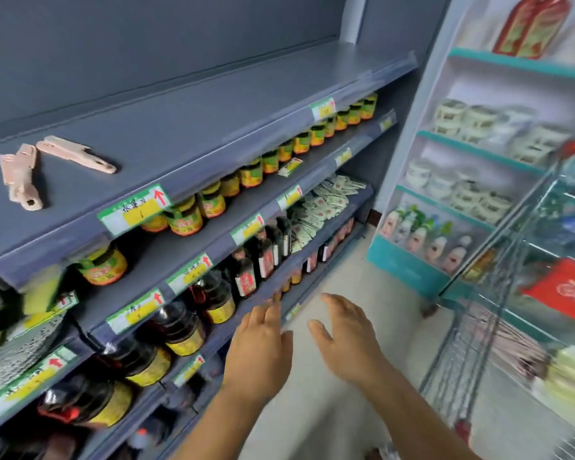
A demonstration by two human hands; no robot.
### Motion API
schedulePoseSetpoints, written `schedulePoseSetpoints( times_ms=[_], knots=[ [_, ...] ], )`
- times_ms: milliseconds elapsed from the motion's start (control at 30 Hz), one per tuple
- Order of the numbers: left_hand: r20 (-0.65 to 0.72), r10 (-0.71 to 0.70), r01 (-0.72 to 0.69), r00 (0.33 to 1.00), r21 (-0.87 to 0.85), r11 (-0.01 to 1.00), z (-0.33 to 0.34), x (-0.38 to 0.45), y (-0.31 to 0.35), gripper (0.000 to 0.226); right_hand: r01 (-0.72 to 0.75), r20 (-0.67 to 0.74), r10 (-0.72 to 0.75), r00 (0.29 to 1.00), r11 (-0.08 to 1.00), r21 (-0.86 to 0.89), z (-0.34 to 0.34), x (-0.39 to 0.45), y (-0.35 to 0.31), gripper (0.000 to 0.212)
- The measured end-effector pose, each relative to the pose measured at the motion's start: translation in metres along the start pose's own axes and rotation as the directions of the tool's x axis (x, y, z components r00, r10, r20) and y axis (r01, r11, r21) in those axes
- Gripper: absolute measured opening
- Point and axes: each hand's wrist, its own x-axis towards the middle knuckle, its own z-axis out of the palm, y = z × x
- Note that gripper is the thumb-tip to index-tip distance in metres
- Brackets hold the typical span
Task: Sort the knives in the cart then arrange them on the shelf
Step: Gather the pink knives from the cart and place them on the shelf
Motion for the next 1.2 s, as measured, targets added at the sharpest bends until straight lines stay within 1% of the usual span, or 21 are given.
schedulePoseSetpoints(
  times_ms=[133, 167, 233, 300, 533, 600, 700, 900, 1067, 1200],
  knots=[
    [0.103, 0.027, -0.027, 0.994, -0.008, 1.0, 0.038, -0.007, 0.045, 0.05, -0.1, 0.0, 0.1, 0.995, 0.995, 0.027, -0.003, -0.027, 0.056, 0.077],
    [0.126, 0.044, -0.044, 0.991, -0.004, 0.999, 0.049, -0.01, 0.058, 0.051, -0.125, -0.001, 0.125, 0.992, 0.991, 0.042, -0.006, -0.034, 0.072, 0.074],
    [0.164, 0.076, -0.077, 0.984, 0.003, 0.997, 0.071, -0.015, 0.086, 0.052, -0.159, -0.002, 0.159, 0.987, 0.986, 0.059, -0.015, -0.049, 0.107, 0.06],
    [0.2, 0.087, -0.089, 0.976, -0.002, 0.996, 0.093, -0.021, 0.115, 0.053, -0.185, -0.006, 0.186, 0.983, 0.981, 0.055, -0.024, -0.064, 0.145, 0.055],
    [0.272, 0.145, -0.141, 0.951, -0.036, 0.989, 0.156, -0.033, 0.225, 0.051, -0.278, -0.011, 0.28, 0.96, 0.956, 0.095, -0.057, -0.108, 0.262, 0.053],
    [0.29, 0.186, -0.183, 0.939, -0.038, 0.982, 0.172, -0.034, 0.255, 0.051, -0.308, -0.002, 0.309, 0.951, 0.946, 0.101, -0.064, -0.117, 0.291, 0.052],
    [0.334, 0.249, -0.249, 0.909, -0.043, 0.967, 0.194, -0.032, 0.29, 0.051, -0.397, 0.019, 0.399, 0.917, 0.905, 0.155, -0.073, -0.127, 0.326, 0.053],
    [0.45, 0.325, -0.322, 0.832, -0.085, 0.943, 0.232, -0.013, 0.337, 0.053, -0.527, 0.046, 0.528, 0.848, 0.831, 0.176, -0.079, -0.131, 0.384, 0.055],
    [0.527, 0.352, -0.335, 0.774, -0.131, 0.933, 0.258, 0.016, 0.364, 0.055, -0.575, 0.056, 0.573, 0.818, 0.808, 0.132, -0.09, -0.112, 0.42, 0.058],
    [0.56, 0.354, -0.343, 0.749, -0.129, 0.93, 0.283, 0.046, 0.377, 0.057, -0.602, 0.013, 0.607, 0.795, 0.786, 0.141, -0.096, -0.086, 0.445, 0.058]
  ],
)
